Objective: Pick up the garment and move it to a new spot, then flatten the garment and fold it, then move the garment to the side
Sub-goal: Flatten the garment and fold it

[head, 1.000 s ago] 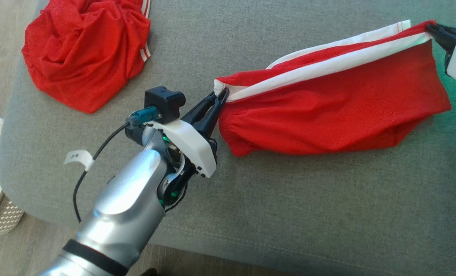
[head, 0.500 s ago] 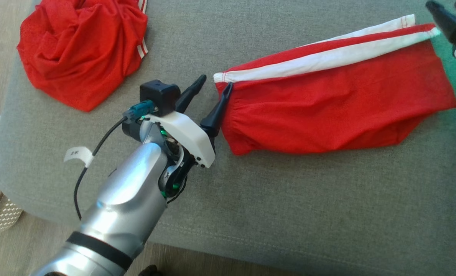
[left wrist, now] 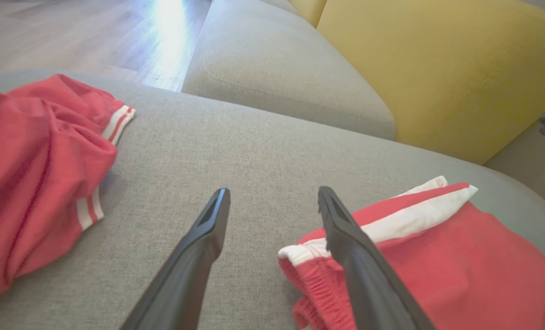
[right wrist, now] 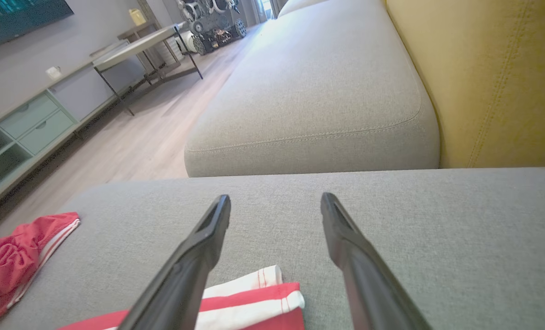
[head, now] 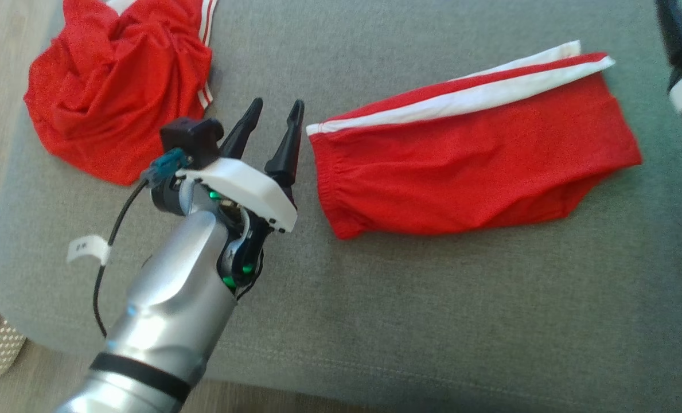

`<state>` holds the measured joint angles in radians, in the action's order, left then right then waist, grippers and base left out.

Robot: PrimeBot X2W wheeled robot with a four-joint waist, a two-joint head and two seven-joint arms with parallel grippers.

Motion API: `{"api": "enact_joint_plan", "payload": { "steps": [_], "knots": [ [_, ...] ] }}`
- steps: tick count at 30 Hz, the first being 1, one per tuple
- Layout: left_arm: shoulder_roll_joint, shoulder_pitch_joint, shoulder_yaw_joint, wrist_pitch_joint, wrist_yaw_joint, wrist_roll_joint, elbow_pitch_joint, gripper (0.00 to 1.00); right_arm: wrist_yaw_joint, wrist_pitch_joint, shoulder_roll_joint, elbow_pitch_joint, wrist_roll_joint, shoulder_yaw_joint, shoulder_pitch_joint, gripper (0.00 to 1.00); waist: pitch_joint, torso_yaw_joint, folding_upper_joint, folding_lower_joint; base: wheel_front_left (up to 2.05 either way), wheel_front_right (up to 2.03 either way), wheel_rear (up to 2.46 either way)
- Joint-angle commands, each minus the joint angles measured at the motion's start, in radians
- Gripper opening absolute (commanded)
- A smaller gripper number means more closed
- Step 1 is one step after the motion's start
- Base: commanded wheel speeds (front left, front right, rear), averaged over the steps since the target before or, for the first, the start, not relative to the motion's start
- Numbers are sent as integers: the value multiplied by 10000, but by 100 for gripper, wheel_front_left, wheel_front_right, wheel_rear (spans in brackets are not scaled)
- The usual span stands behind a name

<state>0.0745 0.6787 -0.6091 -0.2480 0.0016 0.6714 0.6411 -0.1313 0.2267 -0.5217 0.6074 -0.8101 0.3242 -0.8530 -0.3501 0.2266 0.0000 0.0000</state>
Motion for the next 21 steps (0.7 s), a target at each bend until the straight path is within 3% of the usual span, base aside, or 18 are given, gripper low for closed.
{"api": "enact_joint_plan", "payload": {
  "steps": [1, 11, 17, 21],
  "knots": [
    [275, -73, 461, -116, 105, -72, -433, 100, 6, -484, 38, -532, -128, 79, 530, 100, 534, -219, 0, 0, 0, 0, 0],
    [200, -1415, 1574, -135, 534, -892, -2299, 100, 6, -1920, 430, -1779, 793, -25, 2065, 100, 1778, -703, 0, 0, 0, 0, 0],
    [90, -2749, 2024, -136, 1083, -2210, -3502, 100, 6, -2497, 1286, -2631, 1927, -856, 3588, 100, 2550, -1029, 0, 0, 0, 0, 0],
    [-57, -3930, 2452, -136, 1243, -2702, -4127, 100, 6, -2660, 2043, -3620, 3412, -1441, 5182, 100, 2999, -1338, 0, 0, 0, 0, 0]
  ]
}}
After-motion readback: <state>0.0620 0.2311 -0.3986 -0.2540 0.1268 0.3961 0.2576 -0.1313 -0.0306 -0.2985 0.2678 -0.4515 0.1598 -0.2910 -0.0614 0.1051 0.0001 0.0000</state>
